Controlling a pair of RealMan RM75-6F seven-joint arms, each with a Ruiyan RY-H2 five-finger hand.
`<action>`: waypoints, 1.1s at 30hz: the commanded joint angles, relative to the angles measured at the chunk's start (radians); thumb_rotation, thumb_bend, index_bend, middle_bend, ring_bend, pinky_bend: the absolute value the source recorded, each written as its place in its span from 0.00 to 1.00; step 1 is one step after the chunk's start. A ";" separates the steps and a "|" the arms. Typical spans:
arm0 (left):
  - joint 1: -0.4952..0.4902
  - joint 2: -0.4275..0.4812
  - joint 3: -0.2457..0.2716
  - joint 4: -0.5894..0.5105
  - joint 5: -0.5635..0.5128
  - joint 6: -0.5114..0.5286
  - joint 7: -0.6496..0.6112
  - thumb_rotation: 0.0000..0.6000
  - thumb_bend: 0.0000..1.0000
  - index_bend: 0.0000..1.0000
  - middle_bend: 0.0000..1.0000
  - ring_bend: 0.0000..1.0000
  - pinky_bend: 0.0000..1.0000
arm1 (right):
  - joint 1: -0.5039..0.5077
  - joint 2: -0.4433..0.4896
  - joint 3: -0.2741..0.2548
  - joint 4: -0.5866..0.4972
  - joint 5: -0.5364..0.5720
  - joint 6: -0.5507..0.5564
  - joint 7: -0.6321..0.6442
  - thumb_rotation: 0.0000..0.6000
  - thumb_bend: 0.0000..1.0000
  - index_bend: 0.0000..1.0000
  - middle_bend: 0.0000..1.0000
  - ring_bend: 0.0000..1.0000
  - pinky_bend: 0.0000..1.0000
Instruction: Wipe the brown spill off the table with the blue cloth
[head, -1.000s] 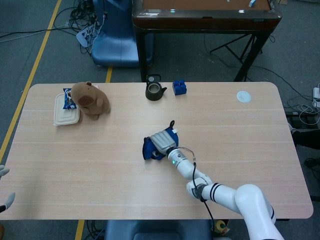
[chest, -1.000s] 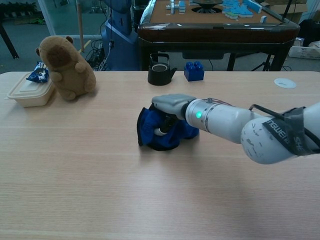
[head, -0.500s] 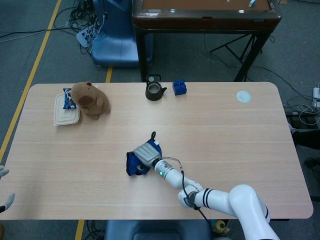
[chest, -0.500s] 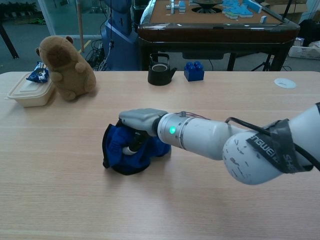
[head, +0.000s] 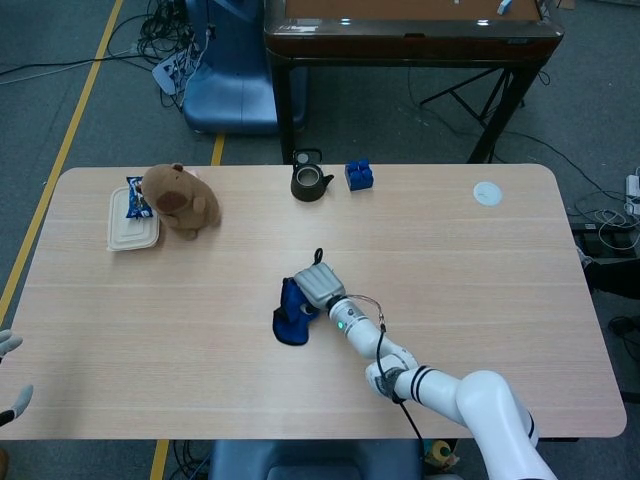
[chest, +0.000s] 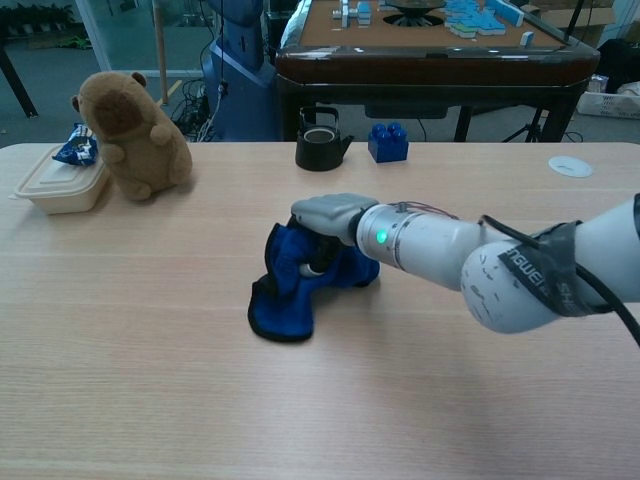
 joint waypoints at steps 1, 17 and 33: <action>0.000 0.000 0.000 0.000 0.000 0.000 0.001 1.00 0.27 0.23 0.16 0.10 0.07 | 0.007 -0.005 0.005 0.048 0.014 0.005 -0.036 1.00 0.61 0.66 0.60 0.51 0.72; 0.008 0.001 0.003 0.003 0.001 0.009 -0.009 1.00 0.27 0.23 0.16 0.10 0.07 | -0.007 -0.003 -0.055 -0.068 -0.092 0.047 -0.035 1.00 0.60 0.66 0.60 0.49 0.56; 0.016 -0.001 0.004 0.015 0.001 0.015 -0.027 1.00 0.27 0.23 0.16 0.10 0.07 | -0.016 0.017 -0.098 -0.117 -0.166 0.070 -0.066 1.00 0.60 0.66 0.61 0.49 0.56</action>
